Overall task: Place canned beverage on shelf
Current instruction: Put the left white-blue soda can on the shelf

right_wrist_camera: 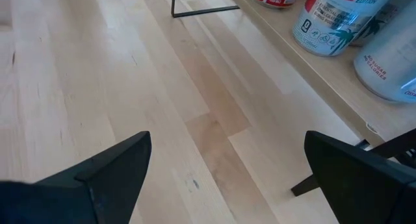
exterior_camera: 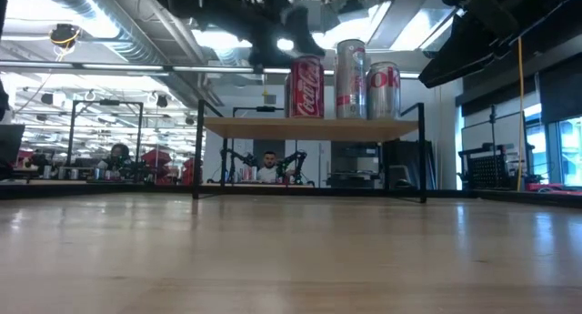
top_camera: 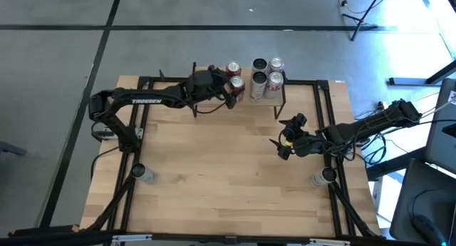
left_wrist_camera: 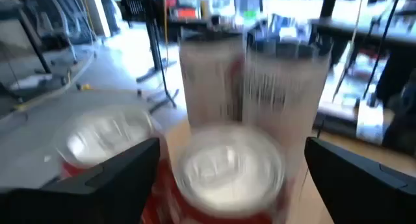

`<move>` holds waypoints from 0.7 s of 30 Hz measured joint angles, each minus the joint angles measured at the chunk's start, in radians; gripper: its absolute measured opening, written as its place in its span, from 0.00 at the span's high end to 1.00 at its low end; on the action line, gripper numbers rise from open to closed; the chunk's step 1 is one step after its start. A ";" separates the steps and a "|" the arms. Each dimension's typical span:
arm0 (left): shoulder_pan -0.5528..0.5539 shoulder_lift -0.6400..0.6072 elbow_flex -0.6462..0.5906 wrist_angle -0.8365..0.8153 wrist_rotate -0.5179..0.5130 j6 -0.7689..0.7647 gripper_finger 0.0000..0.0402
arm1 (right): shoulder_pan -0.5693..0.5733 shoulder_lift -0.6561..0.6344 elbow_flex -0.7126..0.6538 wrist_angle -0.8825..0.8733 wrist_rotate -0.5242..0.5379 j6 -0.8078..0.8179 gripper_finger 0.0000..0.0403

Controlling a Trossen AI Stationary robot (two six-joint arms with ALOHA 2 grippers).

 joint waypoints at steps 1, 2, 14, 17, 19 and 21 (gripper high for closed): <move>-0.005 -0.015 0.006 0.002 -0.001 0.000 0.08 | 0.000 0.000 0.000 0.000 -0.001 0.000 0.03; -0.009 -0.036 0.006 0.000 -0.003 0.001 0.08 | 0.000 0.000 0.000 0.000 -0.003 0.000 0.03; -0.231 -0.277 0.006 -0.319 -0.070 -0.105 0.08 | 0.000 0.000 0.000 0.001 -0.008 0.000 0.03; -0.323 -0.311 0.006 -0.463 -0.087 -0.210 0.08 | 0.000 0.000 0.000 0.002 -0.008 0.000 0.03; -0.382 -0.325 0.006 -0.561 -0.086 -0.291 0.08 | 0.000 0.000 0.000 0.002 -0.007 0.000 0.03; -0.439 -0.335 0.006 -0.637 -0.089 -0.380 0.08 | 0.000 0.000 0.000 0.003 -0.008 0.000 0.03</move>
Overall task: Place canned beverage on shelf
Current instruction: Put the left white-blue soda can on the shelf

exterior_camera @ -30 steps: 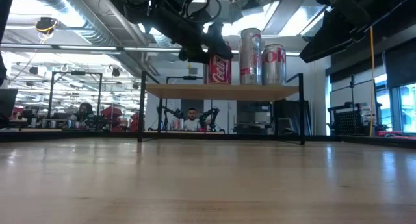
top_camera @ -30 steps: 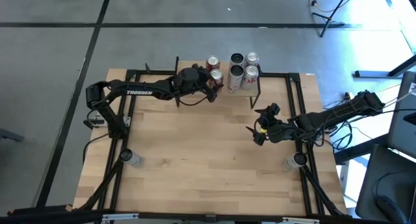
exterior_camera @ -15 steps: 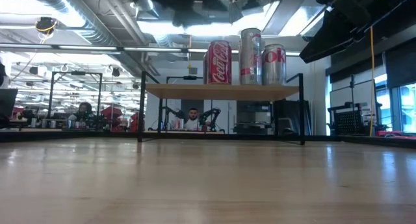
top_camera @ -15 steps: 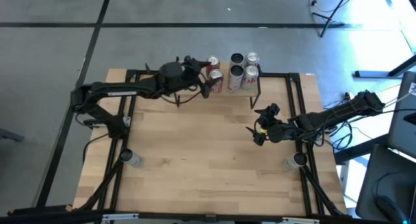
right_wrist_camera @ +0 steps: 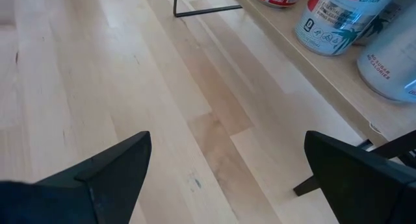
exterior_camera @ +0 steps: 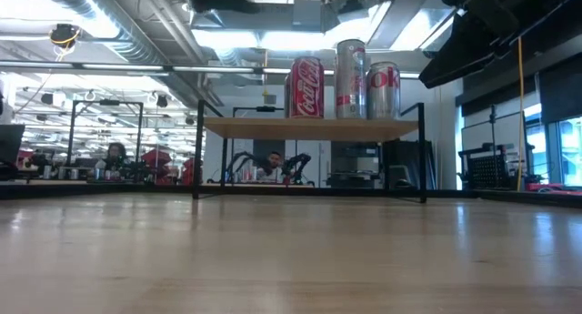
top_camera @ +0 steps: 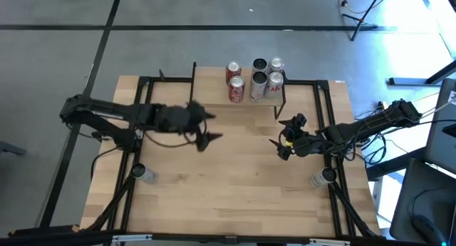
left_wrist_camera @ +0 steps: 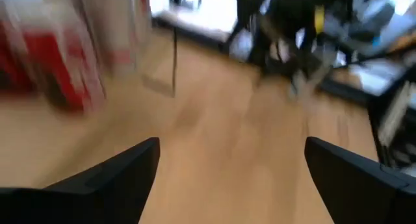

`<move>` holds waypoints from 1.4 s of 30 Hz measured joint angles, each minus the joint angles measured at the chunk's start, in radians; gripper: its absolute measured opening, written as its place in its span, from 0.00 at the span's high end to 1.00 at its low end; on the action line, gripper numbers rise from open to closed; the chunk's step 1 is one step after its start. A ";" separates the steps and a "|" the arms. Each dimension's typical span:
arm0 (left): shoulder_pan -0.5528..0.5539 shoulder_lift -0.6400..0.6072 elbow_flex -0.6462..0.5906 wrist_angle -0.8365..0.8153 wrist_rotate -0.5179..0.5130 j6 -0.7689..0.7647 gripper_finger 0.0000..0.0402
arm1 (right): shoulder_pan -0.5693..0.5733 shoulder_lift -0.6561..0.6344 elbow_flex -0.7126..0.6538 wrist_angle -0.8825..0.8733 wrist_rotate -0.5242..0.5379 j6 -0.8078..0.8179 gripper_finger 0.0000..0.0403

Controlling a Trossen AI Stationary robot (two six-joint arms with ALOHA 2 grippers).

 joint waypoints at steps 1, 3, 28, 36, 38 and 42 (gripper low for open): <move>-0.028 -0.003 0.000 -0.050 -0.010 -0.043 0.08 | 0.000 0.000 0.000 0.000 0.000 0.000 0.03; -0.079 -0.003 0.000 -0.135 -0.036 -0.138 0.08 | 0.000 0.000 0.000 0.007 0.000 -0.002 0.03; -0.387 -0.005 -0.001 -1.130 0.306 -1.131 0.10 | 0.000 0.000 0.000 0.154 0.009 -0.213 0.03; -0.512 -0.005 -0.001 -1.166 0.383 -1.294 0.10 | 0.000 0.000 0.000 0.155 0.009 -0.227 0.03; -0.548 -0.005 -0.001 -1.163 0.387 -1.334 0.10 | 0.000 0.000 0.000 0.155 0.009 -0.227 0.03; -0.619 -0.004 -0.001 -1.159 0.411 -1.414 0.10 | 0.000 0.000 0.000 0.155 0.008 -0.227 0.03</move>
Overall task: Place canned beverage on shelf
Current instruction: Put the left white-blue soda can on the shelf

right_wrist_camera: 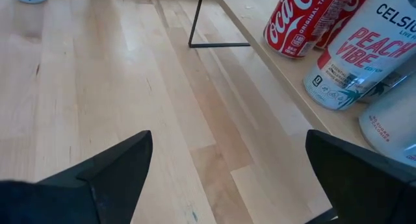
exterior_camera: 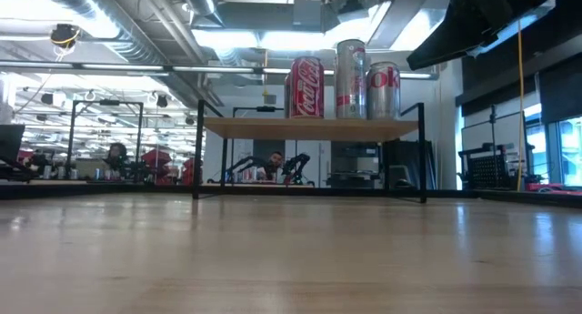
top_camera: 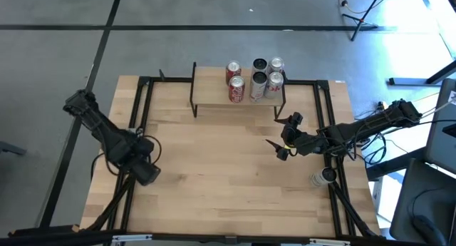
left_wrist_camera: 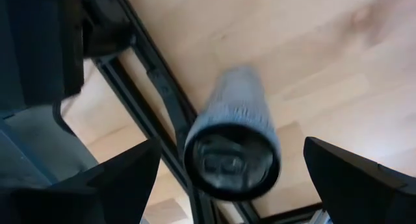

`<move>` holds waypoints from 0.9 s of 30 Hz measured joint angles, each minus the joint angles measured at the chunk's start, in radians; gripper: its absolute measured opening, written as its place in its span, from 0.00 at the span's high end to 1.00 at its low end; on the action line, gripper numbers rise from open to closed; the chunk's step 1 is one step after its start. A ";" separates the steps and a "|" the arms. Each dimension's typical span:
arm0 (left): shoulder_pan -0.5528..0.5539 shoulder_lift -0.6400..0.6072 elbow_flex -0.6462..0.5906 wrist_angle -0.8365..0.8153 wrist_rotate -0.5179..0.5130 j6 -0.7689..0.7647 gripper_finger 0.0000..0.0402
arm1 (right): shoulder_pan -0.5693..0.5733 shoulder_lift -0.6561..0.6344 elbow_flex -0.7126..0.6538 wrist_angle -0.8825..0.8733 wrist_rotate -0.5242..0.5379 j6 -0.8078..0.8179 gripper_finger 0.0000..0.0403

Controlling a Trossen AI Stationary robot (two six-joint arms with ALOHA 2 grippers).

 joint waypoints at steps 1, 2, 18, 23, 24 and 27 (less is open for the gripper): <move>-0.018 0.000 0.000 0.005 0.004 -0.019 0.10 | 0.000 0.000 0.000 0.000 0.000 0.000 0.03; -0.037 0.001 0.000 0.013 0.002 -0.033 0.10 | 0.000 0.000 0.000 0.000 0.000 0.000 0.03; -0.176 0.006 -0.107 0.145 -0.073 -0.147 0.10 | 0.000 0.000 0.000 0.006 0.000 -0.001 0.03; -0.176 0.007 -0.165 0.211 -0.069 -0.143 0.10 | 0.000 0.000 0.000 0.034 0.000 -0.005 0.03; -0.176 0.007 -0.178 0.228 -0.062 -0.141 0.10 | 0.000 0.000 0.000 0.034 -0.001 -0.005 0.03; -0.176 0.007 -0.207 0.261 -0.064 -0.129 0.10 | 0.000 0.000 0.000 0.032 -0.001 -0.005 0.03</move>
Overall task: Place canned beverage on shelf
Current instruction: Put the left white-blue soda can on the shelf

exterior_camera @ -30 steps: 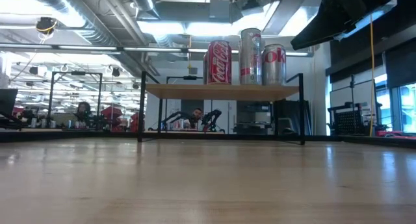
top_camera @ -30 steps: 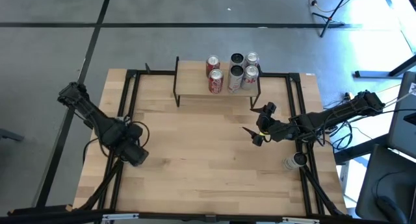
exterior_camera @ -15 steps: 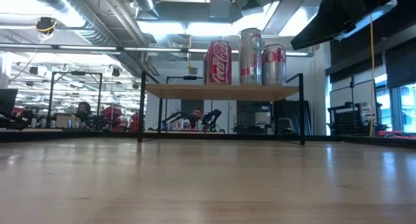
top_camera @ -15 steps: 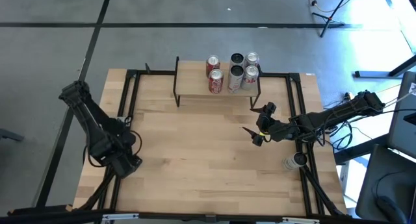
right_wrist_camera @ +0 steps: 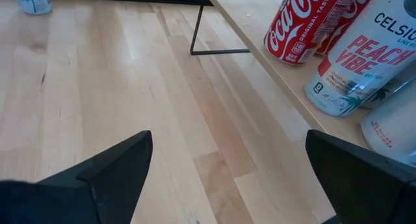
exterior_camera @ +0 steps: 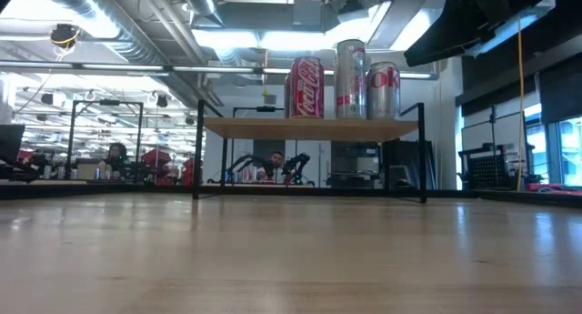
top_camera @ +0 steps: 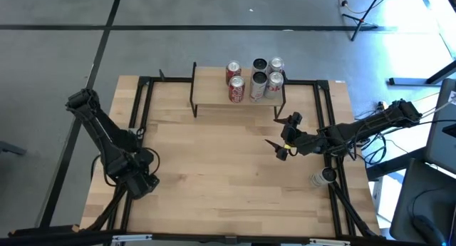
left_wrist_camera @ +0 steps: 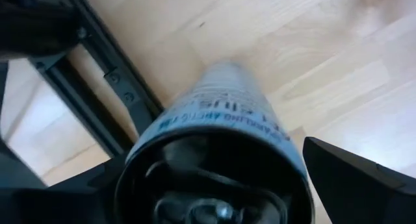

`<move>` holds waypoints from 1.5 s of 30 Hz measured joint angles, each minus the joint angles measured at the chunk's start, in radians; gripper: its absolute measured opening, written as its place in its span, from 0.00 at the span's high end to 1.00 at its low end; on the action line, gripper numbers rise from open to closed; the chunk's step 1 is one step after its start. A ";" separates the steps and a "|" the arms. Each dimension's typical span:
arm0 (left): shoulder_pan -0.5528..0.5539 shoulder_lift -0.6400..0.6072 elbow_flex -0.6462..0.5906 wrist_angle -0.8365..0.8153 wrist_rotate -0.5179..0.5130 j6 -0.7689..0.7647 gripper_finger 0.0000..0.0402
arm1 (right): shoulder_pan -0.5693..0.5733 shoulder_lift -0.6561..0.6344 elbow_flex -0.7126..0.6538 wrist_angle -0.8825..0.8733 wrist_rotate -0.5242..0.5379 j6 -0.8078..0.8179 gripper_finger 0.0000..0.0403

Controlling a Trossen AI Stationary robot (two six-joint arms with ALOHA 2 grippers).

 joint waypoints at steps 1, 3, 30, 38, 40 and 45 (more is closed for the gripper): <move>0.000 0.000 -0.006 0.010 -0.008 0.004 0.11 | 0.000 0.000 0.000 0.000 0.000 -0.001 0.03; 0.000 0.000 -0.013 0.020 -0.024 0.010 0.15 | 0.000 0.000 0.000 0.002 0.000 -0.003 0.03; 0.306 0.120 0.282 0.140 -0.294 0.596 0.45 | 0.000 0.149 0.000 0.198 -0.042 -0.082 0.03; 0.435 0.327 0.583 0.140 -0.274 0.927 0.45 | 0.000 0.333 0.001 0.552 -0.311 -0.314 0.19; 0.453 0.374 0.664 0.127 -0.273 0.990 0.45 | 0.000 0.369 0.001 0.627 -0.385 -0.348 0.31; 0.488 0.469 0.815 0.104 -0.263 1.095 0.45 | 0.000 0.448 0.001 0.783 -0.517 -0.395 0.67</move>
